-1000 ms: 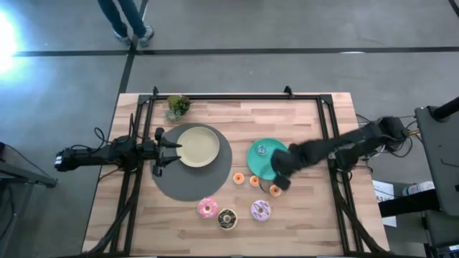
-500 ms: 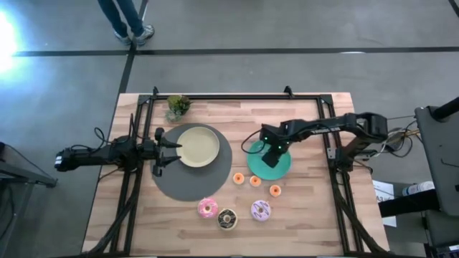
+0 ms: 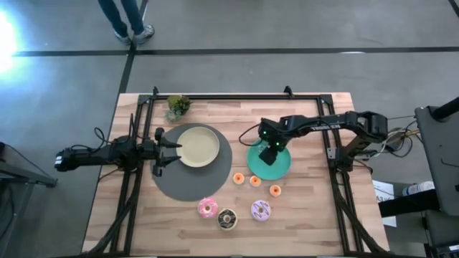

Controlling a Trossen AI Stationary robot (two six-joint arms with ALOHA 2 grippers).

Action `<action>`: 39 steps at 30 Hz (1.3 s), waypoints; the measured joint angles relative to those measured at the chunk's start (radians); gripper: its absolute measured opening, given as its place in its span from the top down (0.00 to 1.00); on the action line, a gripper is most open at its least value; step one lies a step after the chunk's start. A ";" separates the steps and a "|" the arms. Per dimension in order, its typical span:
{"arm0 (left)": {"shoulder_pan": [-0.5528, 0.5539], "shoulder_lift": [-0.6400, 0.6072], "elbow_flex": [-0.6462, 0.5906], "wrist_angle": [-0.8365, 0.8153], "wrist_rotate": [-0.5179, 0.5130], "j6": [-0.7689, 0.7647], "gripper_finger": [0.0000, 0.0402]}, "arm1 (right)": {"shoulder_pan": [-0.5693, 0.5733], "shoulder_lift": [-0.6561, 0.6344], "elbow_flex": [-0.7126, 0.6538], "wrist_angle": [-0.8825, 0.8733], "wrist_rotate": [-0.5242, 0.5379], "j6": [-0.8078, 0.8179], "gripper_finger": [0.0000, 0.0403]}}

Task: Pick & Place donuts
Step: Put the small orange donut on the light blue plate, then put the small right red donut on the light blue plate

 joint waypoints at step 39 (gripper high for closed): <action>0.000 0.000 0.000 0.001 0.000 0.000 0.54 | 0.731 -0.019 0.035 -0.115 0.289 -0.237 0.64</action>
